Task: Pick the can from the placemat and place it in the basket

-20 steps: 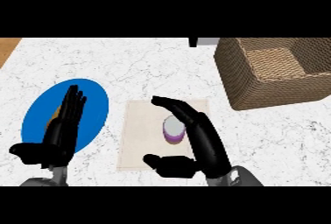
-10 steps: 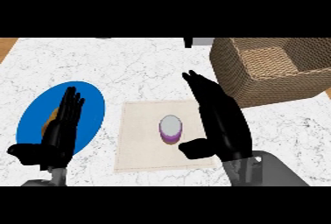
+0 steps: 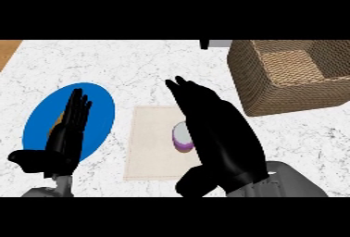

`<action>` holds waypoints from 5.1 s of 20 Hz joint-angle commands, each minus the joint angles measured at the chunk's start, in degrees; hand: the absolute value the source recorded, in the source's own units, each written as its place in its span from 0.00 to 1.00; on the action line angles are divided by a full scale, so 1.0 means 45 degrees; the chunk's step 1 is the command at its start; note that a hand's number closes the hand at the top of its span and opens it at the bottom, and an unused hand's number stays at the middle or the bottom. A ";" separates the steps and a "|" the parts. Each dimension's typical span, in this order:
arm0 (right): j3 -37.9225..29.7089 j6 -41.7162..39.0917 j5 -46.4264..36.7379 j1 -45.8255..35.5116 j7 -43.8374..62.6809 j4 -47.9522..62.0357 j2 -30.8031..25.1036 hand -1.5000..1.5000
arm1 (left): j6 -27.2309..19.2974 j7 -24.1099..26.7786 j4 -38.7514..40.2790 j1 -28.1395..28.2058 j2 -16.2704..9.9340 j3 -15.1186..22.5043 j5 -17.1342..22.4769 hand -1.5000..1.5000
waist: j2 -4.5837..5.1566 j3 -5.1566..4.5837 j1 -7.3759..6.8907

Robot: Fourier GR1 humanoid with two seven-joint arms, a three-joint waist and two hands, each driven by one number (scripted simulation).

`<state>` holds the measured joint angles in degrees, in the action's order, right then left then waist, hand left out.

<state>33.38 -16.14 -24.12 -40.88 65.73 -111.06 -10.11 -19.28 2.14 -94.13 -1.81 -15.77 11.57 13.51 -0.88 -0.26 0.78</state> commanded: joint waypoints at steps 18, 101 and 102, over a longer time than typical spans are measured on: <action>0.0370 -0.1632 -0.0602 0.0217 0.2549 0.1530 0.0677 0.00 | 0.0201 0.0355 -0.0036 0.0257 0.0560 0.0095 -0.0311 0.50 | 0.0159 0.0048 -0.0159; 0.1410 0.4834 -0.7827 0.4896 -0.9421 0.9537 0.0932 1.00 | 0.1991 -0.0668 0.0013 -0.0342 0.2432 -0.1841 -0.2371 0.50 | 0.0219 0.0062 -0.0233; 0.0898 0.4626 -0.7617 0.4921 -0.9565 0.8925 0.0667 1.00 | 0.2314 -0.0608 -0.0693 0.0414 0.2365 -0.1708 -0.2177 0.50 | 0.0193 0.0060 -0.0241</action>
<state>37.29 1.34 -55.76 -21.15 25.50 -75.61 -6.62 -9.53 -0.57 -95.47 -1.57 -5.29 3.53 3.45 -1.82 -0.26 -0.30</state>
